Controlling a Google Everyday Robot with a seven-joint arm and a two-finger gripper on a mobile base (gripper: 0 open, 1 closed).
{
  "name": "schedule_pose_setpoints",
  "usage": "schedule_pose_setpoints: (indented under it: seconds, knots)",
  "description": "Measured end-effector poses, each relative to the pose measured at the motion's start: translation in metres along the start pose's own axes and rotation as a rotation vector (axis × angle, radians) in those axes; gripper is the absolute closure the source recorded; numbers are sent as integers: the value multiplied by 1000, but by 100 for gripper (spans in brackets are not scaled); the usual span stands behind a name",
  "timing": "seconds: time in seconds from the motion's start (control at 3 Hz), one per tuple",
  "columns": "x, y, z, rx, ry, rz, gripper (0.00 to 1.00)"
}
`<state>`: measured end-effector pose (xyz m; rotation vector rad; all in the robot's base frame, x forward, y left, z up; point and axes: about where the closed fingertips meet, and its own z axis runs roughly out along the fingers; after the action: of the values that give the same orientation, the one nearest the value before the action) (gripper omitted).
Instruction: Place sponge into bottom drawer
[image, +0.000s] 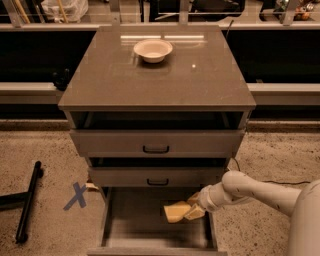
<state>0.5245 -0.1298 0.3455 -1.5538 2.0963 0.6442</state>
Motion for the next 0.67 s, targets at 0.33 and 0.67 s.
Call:
schedule_pose_setpoints:
  seconds: [0.33, 0.67]
  knots:
    - [21, -10, 15, 20, 30, -5, 100]
    - [48, -28, 53, 80, 63, -4, 100]
